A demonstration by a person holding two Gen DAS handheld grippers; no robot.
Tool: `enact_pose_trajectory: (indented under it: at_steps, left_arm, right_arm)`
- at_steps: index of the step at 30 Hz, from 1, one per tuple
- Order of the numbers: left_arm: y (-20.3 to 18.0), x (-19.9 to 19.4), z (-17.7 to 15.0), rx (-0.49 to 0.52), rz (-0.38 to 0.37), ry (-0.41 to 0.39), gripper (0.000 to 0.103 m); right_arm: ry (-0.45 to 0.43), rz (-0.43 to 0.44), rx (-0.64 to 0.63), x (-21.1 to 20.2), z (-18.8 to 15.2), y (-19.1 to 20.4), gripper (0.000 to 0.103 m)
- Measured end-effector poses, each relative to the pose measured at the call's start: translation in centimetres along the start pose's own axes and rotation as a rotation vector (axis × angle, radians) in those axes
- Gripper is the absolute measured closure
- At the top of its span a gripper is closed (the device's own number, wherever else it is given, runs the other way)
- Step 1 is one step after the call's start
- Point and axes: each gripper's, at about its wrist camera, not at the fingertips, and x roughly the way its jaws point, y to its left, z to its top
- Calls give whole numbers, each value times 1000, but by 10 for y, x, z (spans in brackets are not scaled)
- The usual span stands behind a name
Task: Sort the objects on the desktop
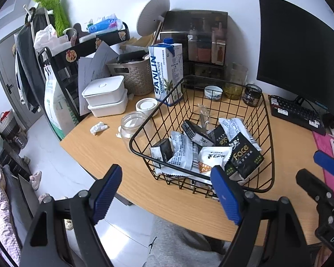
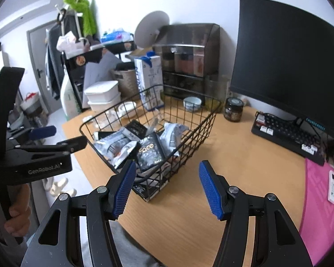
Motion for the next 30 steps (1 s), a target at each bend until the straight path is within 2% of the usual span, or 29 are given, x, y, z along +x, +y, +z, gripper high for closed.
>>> enact_pose_trajectory:
  at_steps: [30]
  left_arm:
    - [6,4,2,-13,-5,14,20]
  right_arm:
    - [19,22,6,6,-1,5,44]
